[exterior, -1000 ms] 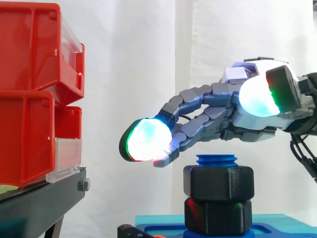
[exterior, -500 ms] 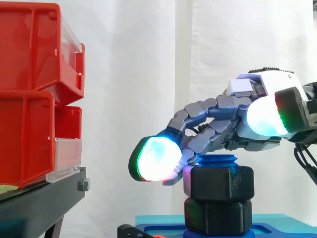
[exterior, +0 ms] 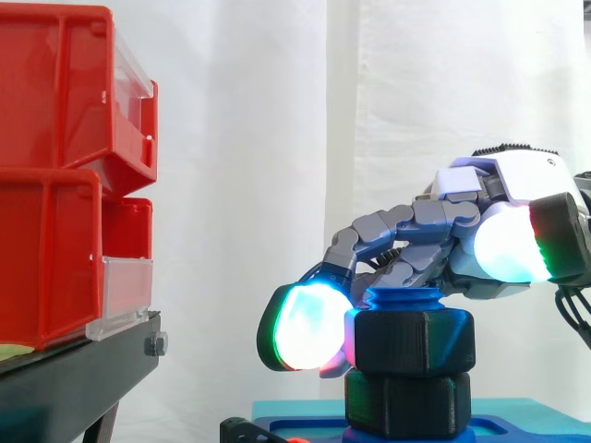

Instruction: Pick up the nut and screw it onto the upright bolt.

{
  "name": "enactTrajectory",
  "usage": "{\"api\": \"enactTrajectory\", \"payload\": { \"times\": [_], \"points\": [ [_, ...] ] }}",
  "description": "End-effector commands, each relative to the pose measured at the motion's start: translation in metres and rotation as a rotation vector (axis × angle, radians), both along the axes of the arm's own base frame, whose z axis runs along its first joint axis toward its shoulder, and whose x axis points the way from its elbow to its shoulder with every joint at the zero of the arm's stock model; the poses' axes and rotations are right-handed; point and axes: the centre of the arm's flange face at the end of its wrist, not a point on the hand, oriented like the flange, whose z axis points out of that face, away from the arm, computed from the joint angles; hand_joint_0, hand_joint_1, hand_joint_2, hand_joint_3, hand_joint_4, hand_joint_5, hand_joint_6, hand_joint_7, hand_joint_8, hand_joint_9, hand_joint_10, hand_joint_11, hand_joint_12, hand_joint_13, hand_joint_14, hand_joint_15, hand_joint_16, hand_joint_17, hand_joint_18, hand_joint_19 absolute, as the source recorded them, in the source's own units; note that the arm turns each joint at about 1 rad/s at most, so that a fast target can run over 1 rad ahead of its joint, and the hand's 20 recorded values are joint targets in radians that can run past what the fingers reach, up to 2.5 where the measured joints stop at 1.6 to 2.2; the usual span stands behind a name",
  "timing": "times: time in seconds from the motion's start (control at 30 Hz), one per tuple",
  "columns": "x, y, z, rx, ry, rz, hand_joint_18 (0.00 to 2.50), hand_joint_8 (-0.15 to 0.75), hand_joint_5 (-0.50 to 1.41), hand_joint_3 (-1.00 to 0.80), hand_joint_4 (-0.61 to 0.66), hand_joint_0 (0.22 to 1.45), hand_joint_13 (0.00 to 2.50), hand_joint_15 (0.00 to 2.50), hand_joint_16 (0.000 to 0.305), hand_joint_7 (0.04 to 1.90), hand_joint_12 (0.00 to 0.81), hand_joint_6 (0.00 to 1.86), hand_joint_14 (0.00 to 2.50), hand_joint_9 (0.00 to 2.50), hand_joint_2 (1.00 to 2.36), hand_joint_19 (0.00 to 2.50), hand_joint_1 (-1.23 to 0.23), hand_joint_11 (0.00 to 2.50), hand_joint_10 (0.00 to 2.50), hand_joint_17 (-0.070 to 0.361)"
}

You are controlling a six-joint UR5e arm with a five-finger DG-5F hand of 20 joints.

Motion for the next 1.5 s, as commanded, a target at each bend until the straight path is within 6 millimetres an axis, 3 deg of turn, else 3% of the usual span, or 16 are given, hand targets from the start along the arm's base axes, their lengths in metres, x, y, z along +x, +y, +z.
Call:
{"api": "enactTrajectory", "payload": {
  "times": [0.0,0.73,1.47],
  "points": [
    [0.0,-0.001,0.0,-0.001,0.001,-0.001,0.1,0.315,-0.07,-0.5,0.36,0.48,0.43,0.0,0.068,0.95,0.402,0.5,0.0,0.66,1.0,0.0,-0.42,0.0,0.0,0.152],
    [-0.004,-0.015,0.0,-0.006,-0.004,0.015,0.31,0.325,0.01,-0.5,0.27,0.49,0.61,0.0,0.061,1.35,0.384,0.5,0.0,0.91,1.0,0.0,-0.44,0.0,0.0,0.137],
    [-0.012,-0.04,0.0,-0.027,-0.011,0.023,0.49,0.306,0.06,-0.5,0.22,0.5,0.76,0.0,0.057,1.43,0.357,0.5,0.0,1.18,1.0,0.0,-0.45,0.0,0.0,0.129]
  ]
}}
